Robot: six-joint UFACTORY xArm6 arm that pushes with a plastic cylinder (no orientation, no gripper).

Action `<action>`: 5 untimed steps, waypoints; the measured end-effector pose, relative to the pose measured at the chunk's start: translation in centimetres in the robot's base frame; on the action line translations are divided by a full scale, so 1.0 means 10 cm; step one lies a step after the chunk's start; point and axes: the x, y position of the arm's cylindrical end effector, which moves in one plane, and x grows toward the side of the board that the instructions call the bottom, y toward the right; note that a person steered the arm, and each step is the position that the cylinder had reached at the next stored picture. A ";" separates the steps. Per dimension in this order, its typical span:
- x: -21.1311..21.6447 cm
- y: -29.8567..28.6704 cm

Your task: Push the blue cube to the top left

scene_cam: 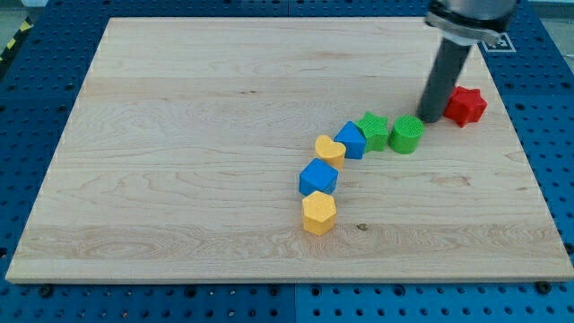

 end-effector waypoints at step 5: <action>1.27 -1.30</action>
